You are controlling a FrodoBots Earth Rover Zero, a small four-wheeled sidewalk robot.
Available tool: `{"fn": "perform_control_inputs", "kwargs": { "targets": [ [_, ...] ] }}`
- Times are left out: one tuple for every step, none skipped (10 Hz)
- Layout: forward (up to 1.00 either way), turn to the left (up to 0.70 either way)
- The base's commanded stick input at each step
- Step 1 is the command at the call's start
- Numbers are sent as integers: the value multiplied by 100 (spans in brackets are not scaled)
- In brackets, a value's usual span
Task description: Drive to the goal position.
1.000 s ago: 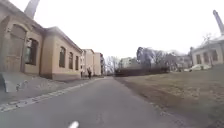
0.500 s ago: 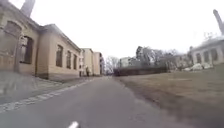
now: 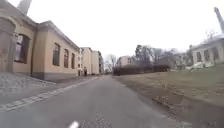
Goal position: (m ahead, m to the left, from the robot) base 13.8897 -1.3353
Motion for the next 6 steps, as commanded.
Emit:
{"fn": "perform_control_inputs", "kwargs": {
  "targets": [
    [100, 3],
    [100, 3],
    [100, 3],
    [100, 3],
    [100, 3],
    [100, 3]
  ]
}}
